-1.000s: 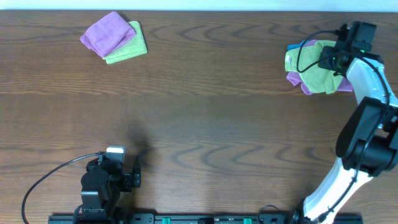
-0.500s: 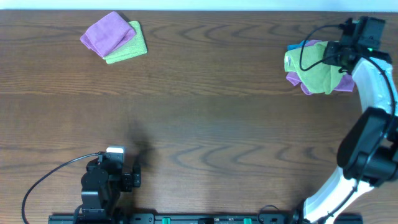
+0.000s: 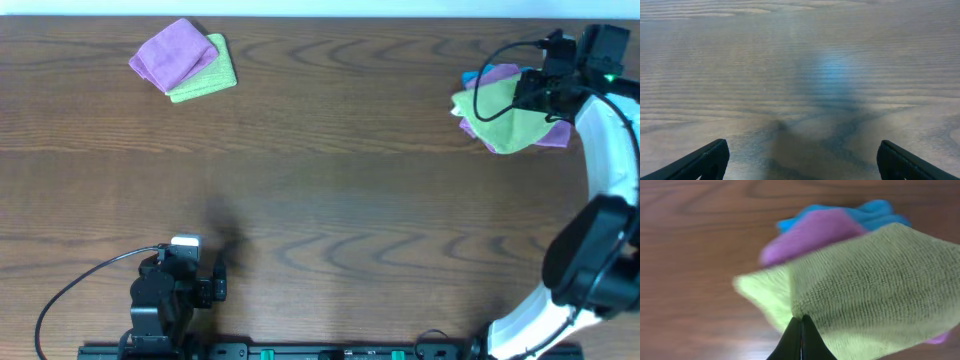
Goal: Fold the cloth
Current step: 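Drag the green cloth with the right gripper to the table center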
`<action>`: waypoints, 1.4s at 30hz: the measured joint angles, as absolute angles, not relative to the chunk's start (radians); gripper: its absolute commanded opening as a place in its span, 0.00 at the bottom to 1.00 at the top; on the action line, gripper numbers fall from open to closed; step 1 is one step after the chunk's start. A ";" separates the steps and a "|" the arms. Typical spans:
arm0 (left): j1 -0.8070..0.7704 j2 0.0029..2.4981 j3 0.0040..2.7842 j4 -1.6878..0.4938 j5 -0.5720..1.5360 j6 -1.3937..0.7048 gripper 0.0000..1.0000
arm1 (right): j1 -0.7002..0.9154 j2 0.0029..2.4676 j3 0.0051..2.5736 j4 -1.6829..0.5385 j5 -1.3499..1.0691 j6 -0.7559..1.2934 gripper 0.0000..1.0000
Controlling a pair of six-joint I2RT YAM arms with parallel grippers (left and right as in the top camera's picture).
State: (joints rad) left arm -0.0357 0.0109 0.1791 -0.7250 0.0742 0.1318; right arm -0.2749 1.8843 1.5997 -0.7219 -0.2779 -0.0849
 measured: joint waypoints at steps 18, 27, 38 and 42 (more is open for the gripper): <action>-0.036 0.010 0.179 -0.725 0.074 0.132 0.95 | 0.300 1.679 1.604 -0.920 -0.439 -0.146 0.21; -0.036 0.010 0.179 -0.725 0.074 0.132 0.95 | 0.691 1.815 1.604 -0.874 -0.470 -0.138 0.99; -0.036 0.010 0.179 -0.725 0.074 0.132 0.96 | 0.585 1.798 1.604 -0.960 -0.276 -0.008 0.99; -0.036 0.010 0.179 -0.725 0.074 0.132 0.95 | 0.484 1.795 1.604 -1.037 -0.254 0.007 0.99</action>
State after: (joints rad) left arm -0.0357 0.0105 0.1791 -0.7250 0.0742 0.1318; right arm 0.4835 1.7954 1.6035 -1.0367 -0.2539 0.0071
